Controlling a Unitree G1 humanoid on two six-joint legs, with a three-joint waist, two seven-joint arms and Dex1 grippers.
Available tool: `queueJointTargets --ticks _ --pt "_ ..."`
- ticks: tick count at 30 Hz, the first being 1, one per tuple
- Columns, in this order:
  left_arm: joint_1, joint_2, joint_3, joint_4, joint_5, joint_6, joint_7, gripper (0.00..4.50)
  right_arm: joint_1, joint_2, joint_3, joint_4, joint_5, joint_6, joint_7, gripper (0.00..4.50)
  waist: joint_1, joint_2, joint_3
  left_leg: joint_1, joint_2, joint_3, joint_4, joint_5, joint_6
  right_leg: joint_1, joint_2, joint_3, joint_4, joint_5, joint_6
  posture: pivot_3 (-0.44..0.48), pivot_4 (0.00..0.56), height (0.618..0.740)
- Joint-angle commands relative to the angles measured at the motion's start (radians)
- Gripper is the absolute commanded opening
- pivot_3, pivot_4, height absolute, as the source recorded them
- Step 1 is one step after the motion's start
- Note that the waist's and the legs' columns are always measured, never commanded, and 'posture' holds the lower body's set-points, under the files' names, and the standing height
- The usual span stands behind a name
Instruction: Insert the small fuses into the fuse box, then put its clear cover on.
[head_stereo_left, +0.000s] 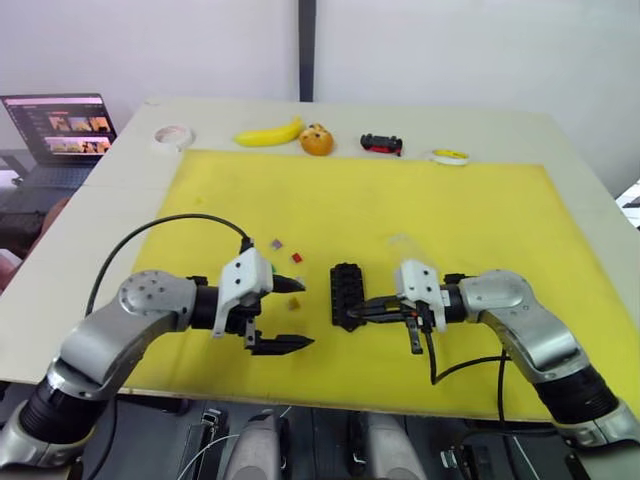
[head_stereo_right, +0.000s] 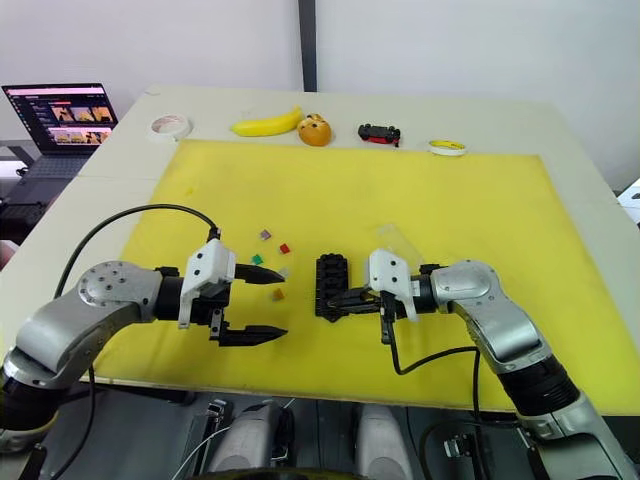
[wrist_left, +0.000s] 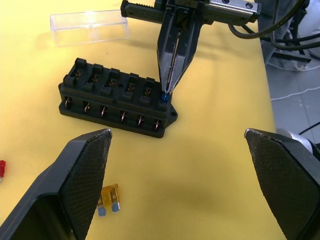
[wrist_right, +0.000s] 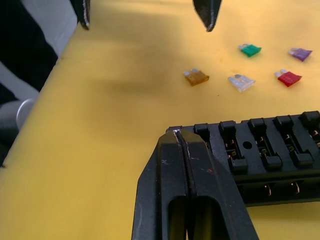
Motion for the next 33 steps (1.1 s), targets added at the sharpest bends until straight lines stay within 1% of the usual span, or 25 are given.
queueJointTargets --ticks 1,4,10,15,18,20,26,28,29,31,33 --pt "-0.014 -0.003 0.006 -0.022 0.006 -0.015 0.004 4.50 0.003 -0.026 0.038 0.029 -0.080 0.018 -0.013 0.02 0.000 -0.001 0.000 0.000 0.000 0.000 0.000 0.000 0.000 0.000 0.000 0.000 0.000 0.000 0.000 0.000 0.150 0.737" --pt "-0.014 -0.007 0.005 -0.022 0.007 -0.014 0.005 4.50 -0.016 -0.015 0.032 0.028 -0.071 0.023 -0.021 0.02 -0.001 -0.001 0.000 0.000 0.000 0.000 0.000 0.000 0.000 0.000 0.000 0.000 0.000 0.000 0.000 0.000 0.150 0.737" --pt "-0.002 -0.001 0.014 -0.029 0.005 -0.014 0.001 4.50 -0.053 0.017 -0.059 -0.059 0.116 0.131 -0.004 0.02 -0.001 -0.001 0.000 0.000 0.000 0.000 0.000 0.000 0.000 0.000 0.000 0.000 0.000 0.000 0.000 0.000 0.150 0.737" --pt "0.000 0.014 0.035 -0.023 0.006 -0.019 -0.006 4.50 -0.125 0.021 -0.144 -0.099 0.239 0.243 -0.023 0.02 -0.002 0.000 0.000 0.000 0.001 0.000 0.000 0.000 0.000 0.000 0.000 0.000 0.000 0.000 0.000 0.000 0.150 0.737" --pt "0.002 0.034 0.069 -0.017 -0.001 -0.013 -0.005 4.50 -0.159 -0.012 -0.193 -0.103 0.287 0.302 -0.021 0.02 0.000 0.000 0.000 0.000 0.001 0.000 0.000 0.000 0.000 0.000 0.000 0.000 0.000 0.000 0.000 0.000 0.150 0.737" --pt "0.008 0.058 0.112 -0.004 -0.012 0.001 -0.001 4.50 -0.165 -0.053 -0.222 -0.093 0.275 0.292 -0.012 0.02 0.002 0.000 0.000 -0.001 0.001 -0.001 0.000 0.000 0.000 0.000 -0.001 0.000 0.000 0.000 0.000 0.000 0.150 0.737" --pt "0.035 0.178 0.256 0.103 -0.029 0.037 -0.038 4.50 -0.190 -0.194 -0.306 0.011 0.234 0.243 0.037 0.02 -0.002 0.000 0.000 -0.001 0.001 0.000 0.000 0.000 0.001 -0.001 -0.001 0.000 -0.001 -0.001 -0.002 0.000 0.150 0.737" --pt "0.042 0.202 0.295 0.128 -0.045 0.045 -0.052 4.50 -0.192 -0.233 -0.327 0.047 0.237 0.227 0.072 0.53 -0.002 0.000 0.000 -0.001 0.001 0.001 -0.001 0.000 0.001 -0.001 -0.001 0.000 -0.001 -0.001 -0.002 0.000 0.150 0.737" --pt "0.053 0.235 0.326 0.159 -0.043 0.049 -0.073 4.50 -0.202 -0.269 -0.341 0.073 0.232 0.221 0.101 0.74 -0.003 0.000 0.001 -0.001 0.001 0.001 -0.001 0.000 0.001 -0.002 -0.001 0.000 -0.001 -0.001 -0.001 0.000 0.150 0.737" --pt "0.077 0.286 0.369 0.208 -0.033 0.047 -0.105 4.50 -0.226 -0.320 -0.355 0.113 0.223 0.223 0.130 1.70 -0.004 0.001 0.001 -0.001 0.001 0.001 -0.001 0.000 0.001 -0.002 -0.001 0.000 -0.001 -0.001 -0.001 0.000 0.150 0.737" --pt "0.114 0.322 0.402 0.247 -0.006 0.009 -0.126 4.50 -0.246 -0.355 -0.356 0.147 0.213 0.214 0.149 2.68 -0.007 0.002 0.001 -0.001 0.001 0.002 -0.002 0.000 0.001 -0.003 -0.001 0.000 -0.001 -0.002 -0.003 0.000 0.150 0.737"
